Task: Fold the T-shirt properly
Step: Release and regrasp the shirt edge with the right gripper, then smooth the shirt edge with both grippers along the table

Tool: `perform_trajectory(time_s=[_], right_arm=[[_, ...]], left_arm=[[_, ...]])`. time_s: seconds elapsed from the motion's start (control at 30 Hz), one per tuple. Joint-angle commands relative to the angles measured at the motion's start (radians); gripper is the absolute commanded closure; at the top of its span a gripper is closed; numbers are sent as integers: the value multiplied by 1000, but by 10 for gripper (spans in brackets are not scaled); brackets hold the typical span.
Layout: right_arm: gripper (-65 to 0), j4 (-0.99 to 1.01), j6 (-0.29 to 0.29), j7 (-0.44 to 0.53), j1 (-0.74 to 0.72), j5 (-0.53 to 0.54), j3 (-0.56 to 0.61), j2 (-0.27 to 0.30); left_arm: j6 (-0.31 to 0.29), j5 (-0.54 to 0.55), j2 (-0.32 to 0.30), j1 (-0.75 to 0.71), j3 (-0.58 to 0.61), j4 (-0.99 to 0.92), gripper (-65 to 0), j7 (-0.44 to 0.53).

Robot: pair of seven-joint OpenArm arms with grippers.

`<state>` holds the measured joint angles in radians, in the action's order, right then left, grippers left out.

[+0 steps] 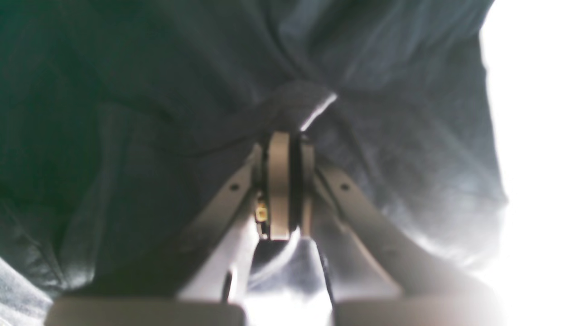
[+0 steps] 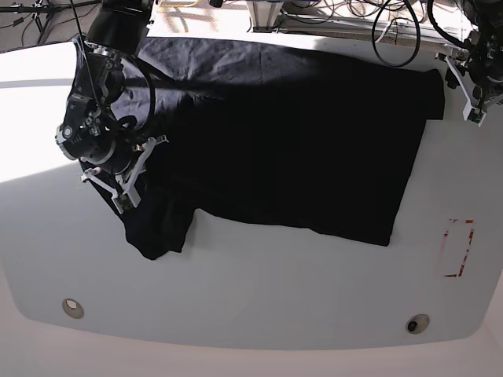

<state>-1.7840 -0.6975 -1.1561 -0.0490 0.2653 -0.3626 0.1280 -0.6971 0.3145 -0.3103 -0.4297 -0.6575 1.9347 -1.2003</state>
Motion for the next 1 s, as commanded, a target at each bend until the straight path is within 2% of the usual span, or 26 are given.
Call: perform_trajectory(time_s=[0.0,0.07,0.13,0.3,0.4,0.47,0.6,0.73,0.87,0.97], right_arm=[[-29,20,-1,17,-44,9,-2,20],[-44,40,-1,15,-53,4,-2,22],[-98,66,-1,15,-61,2,-2,22],[-357,86,-1,15,-58,2,-2,43],[-476,51,-1,12,-39,7,-8,49],[-522,-6,-1,11,-16,4,-9,49],[-536,-161,-1,1,57,1,-11,58],[-491,-261,-1,-54,154,5,-23,71],[-441,-259,-1,-77,239,4,-115,66],[-431,-253,-1,-65,312,10,-223,20]], left_arm=[[-1,1,-19,-4,-5,12,-311,7],[-1,1,-19,-4,-5,12,-311,7],[-1,1,-19,-5,-5,12,-311,7],[-1,5,-16,-1,-5,15,-311,7],[-1,7,-13,2,-3,18,-311,7],[-1,8,-11,10,-3,19,-311,7],[-1,10,6,68,25,19,-311,7],[-1,4,43,125,46,27,-311,7],[-1,2,81,180,94,33,-311,7],[-1,1,101,216,133,27,-311,7]])
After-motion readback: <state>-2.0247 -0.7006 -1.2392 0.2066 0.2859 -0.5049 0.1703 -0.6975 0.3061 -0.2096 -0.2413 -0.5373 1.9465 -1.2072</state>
